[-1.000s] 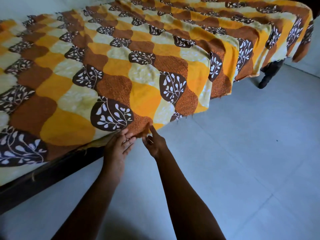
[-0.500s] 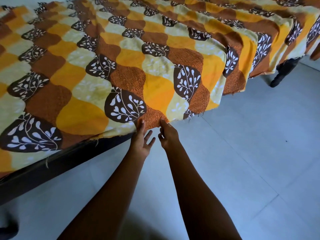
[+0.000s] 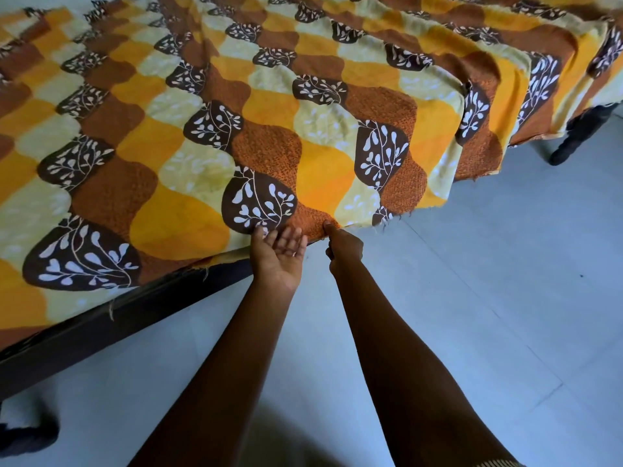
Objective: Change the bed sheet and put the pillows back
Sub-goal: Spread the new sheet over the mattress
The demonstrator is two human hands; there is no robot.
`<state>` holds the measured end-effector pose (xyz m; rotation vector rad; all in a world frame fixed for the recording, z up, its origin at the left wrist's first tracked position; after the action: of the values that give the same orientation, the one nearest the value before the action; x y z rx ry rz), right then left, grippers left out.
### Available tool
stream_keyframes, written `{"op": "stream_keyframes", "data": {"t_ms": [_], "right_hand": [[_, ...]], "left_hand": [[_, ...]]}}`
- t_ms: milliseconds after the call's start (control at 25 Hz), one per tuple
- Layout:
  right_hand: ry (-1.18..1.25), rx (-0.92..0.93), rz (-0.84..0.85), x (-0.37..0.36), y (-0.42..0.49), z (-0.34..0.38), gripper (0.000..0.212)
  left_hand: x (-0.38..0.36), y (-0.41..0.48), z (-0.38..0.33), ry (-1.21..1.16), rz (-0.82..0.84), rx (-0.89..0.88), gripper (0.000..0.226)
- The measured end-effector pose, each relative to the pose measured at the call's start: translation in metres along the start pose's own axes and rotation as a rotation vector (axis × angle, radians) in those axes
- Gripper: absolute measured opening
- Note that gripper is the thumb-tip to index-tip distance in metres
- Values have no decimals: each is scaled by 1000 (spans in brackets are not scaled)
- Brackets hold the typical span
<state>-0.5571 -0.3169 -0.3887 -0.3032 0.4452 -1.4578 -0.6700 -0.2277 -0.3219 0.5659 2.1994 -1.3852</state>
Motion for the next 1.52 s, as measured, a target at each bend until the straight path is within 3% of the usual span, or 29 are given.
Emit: {"op": "stream_keyframes", "data": {"t_ms": [280, 440, 560, 720, 920, 1080, 1200, 1280, 1520], "right_hand": [[15, 51, -49, 2, 2, 5, 40], [573, -71, 109, -18, -6, 14, 12], [797, -99, 286, -31, -16, 31, 20], [783, -95, 441, -50, -32, 54, 53], [852, -145, 473, -86, -31, 74, 70], [803, -55, 379, -60, -36, 56, 55], [811, -65, 295, -40, -57, 26, 37], [826, -113, 329, -47, -79, 14, 33], [753, -159, 395, -83, -104, 4, 37]], "left_hand": [[-16, 10, -6, -257, 199, 2, 72], [-21, 9, -13, -315, 309, 25, 72], [-20, 8, -14, -287, 351, 21, 71], [-23, 5, -17, -308, 385, 11, 68], [-21, 5, -17, -246, 297, 24, 64], [-1, -7, -27, 78, 6, -1, 30], [32, -30, -40, 58, -138, -119, 20], [47, -39, -51, -61, -101, -152, 23], [60, -30, -74, -201, 84, -105, 59]]}}
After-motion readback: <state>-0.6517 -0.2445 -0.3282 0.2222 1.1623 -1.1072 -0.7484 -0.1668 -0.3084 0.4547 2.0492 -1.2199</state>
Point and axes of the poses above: each hand's wrist, its own y-axis towards the middle knuckle, its own x-axis out of the back of the hand, z = x × y, the point moved 9 cm from there along y, towards the middle knuckle, and after that the axes turned 13 degrees about x, right-handed, at the moved point
